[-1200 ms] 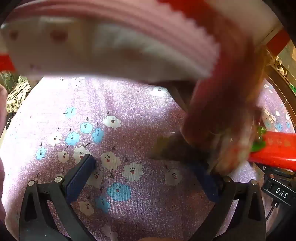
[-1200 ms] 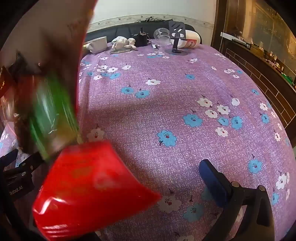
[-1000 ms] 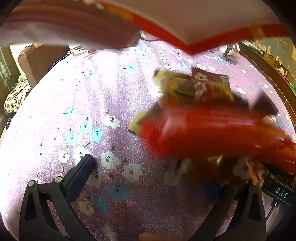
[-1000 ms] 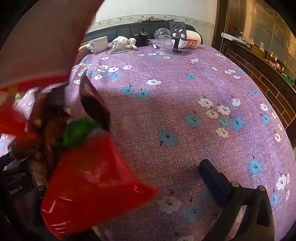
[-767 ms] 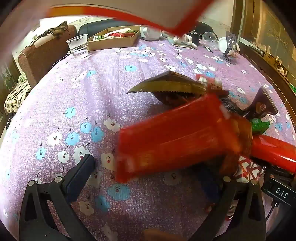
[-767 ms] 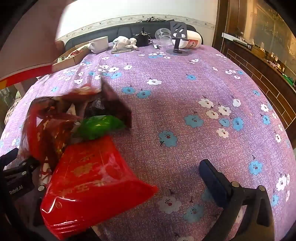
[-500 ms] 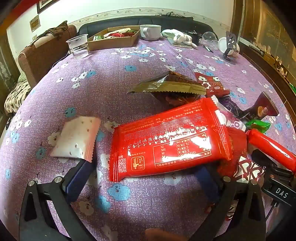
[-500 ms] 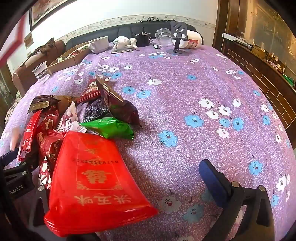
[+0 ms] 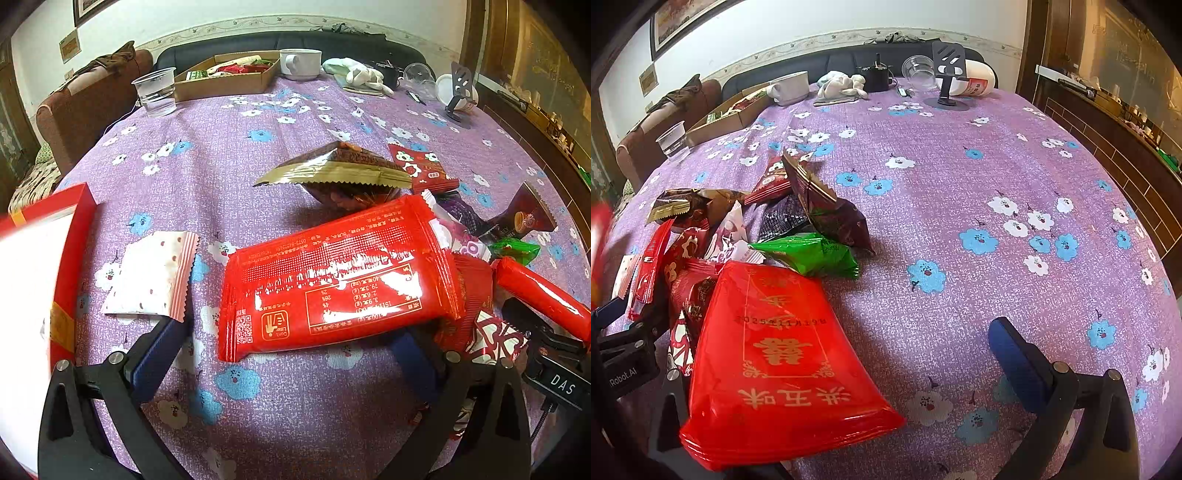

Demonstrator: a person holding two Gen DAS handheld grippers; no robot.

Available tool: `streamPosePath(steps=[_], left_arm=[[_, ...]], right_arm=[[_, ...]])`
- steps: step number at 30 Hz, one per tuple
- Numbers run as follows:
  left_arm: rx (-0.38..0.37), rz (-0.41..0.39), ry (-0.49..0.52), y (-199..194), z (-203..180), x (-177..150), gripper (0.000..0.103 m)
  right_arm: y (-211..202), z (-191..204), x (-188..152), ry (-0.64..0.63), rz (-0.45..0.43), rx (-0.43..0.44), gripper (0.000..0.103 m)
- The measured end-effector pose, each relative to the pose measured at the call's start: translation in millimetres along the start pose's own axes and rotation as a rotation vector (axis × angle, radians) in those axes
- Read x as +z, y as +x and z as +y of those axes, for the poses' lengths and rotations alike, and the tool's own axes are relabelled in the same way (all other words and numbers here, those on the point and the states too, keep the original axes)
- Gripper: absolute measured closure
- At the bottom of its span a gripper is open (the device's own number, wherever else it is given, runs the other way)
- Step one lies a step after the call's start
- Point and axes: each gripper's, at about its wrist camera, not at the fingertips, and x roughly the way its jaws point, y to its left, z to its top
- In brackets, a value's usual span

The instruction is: Organize snacks

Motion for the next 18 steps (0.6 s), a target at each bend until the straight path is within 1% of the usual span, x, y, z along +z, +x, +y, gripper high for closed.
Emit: streamPosePath(steps=[18], left_arm=[[-0.001,0.000,-0.001,-1.5,-3.4,0.7,0.000]], right_arm=[[0.9,2.8,0.2,0.009,0.002,-0.007,0.000]])
